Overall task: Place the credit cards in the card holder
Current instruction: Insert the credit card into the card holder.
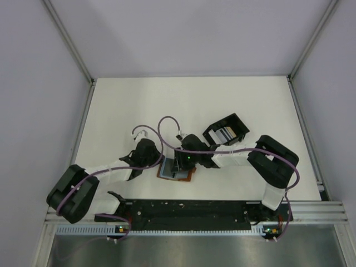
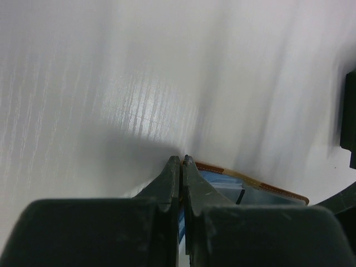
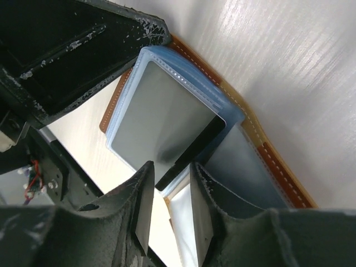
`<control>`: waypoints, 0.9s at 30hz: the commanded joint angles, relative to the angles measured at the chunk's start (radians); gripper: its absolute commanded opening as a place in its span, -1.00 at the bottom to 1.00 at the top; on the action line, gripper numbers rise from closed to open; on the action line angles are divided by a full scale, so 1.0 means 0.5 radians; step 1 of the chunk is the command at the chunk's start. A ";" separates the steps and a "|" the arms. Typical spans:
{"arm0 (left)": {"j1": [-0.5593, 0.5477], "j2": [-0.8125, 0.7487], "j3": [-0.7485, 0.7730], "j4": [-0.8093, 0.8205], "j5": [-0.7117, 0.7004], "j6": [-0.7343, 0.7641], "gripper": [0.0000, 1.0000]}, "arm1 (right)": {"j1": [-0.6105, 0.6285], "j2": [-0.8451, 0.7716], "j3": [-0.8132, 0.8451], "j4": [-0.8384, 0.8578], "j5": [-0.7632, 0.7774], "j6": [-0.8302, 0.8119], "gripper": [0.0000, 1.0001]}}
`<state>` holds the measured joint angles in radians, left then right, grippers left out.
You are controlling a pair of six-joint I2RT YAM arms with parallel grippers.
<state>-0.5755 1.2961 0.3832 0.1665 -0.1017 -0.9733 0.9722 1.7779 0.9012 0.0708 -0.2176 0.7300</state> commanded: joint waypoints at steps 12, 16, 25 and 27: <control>-0.021 -0.089 -0.098 -0.170 0.022 0.017 -1.00 | -0.186 -0.025 -0.241 0.730 -0.273 0.365 -0.39; -0.021 -0.092 -0.101 -0.155 0.038 0.017 -1.00 | -0.186 0.012 -0.198 0.721 -0.298 0.326 -0.43; -0.027 -0.095 -0.107 -0.134 0.056 -0.008 -1.00 | -0.168 0.049 -0.158 0.754 -0.384 0.344 -0.58; -0.036 -0.098 -0.110 -0.124 0.059 -0.017 -1.00 | -0.150 0.064 -0.146 0.782 -0.414 0.375 -0.69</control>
<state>-0.5777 1.2514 0.3618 0.1360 -0.1043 -0.9737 0.8806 1.7912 0.7689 0.3428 -0.3580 0.8875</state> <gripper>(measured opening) 0.015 0.210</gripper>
